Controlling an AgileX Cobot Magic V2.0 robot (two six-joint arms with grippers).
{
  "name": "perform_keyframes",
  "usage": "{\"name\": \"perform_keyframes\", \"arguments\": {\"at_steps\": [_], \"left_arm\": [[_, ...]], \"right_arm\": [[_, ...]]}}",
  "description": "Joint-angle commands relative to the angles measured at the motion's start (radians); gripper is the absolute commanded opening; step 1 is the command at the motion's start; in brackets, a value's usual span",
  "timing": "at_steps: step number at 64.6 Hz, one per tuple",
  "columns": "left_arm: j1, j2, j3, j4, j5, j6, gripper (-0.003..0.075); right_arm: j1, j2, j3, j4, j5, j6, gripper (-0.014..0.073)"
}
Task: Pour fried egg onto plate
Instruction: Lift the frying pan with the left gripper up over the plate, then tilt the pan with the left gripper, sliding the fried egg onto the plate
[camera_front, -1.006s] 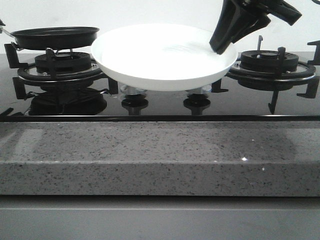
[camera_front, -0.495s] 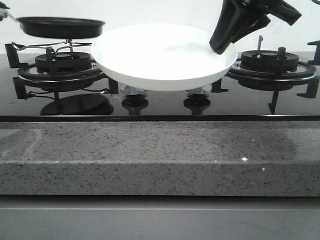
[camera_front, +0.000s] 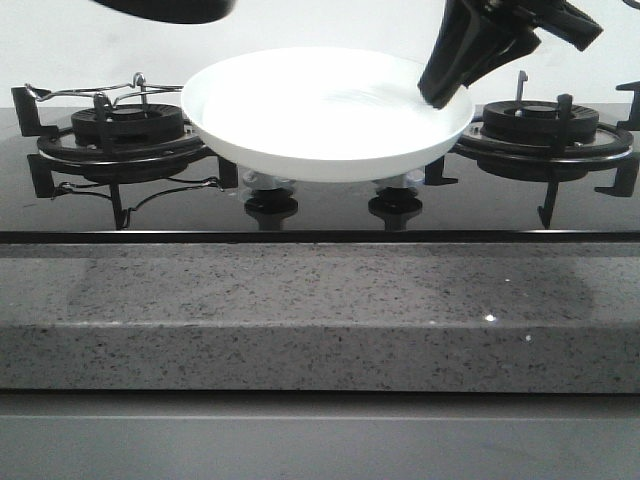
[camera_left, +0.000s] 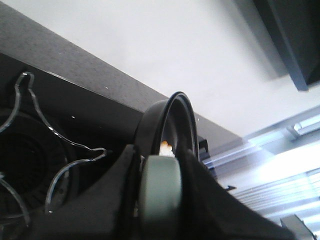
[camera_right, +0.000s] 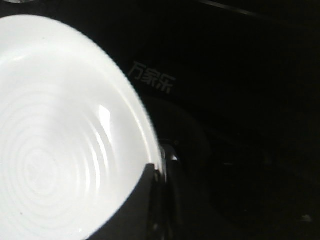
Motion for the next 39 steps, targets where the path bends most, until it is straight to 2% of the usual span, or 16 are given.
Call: {"name": "perform_keyframes", "arguments": {"at_steps": [1, 27, 39], "left_arm": [[-0.051, -0.096, -0.031, -0.037, -0.029, 0.001, -0.0019], [-0.238, -0.261, 0.021, 0.143, -0.194, 0.030, -0.0019], [-0.380, -0.318, 0.022, 0.261, -0.295, 0.080, -0.0019]], "right_arm": [[-0.001, -0.051, -0.027, 0.038, -0.039, -0.008, -0.0060], [-0.001, -0.051, -0.027, 0.038, -0.039, -0.008, -0.0060], [-0.001, -0.051, -0.027, 0.038, -0.039, -0.008, -0.0060]]}}
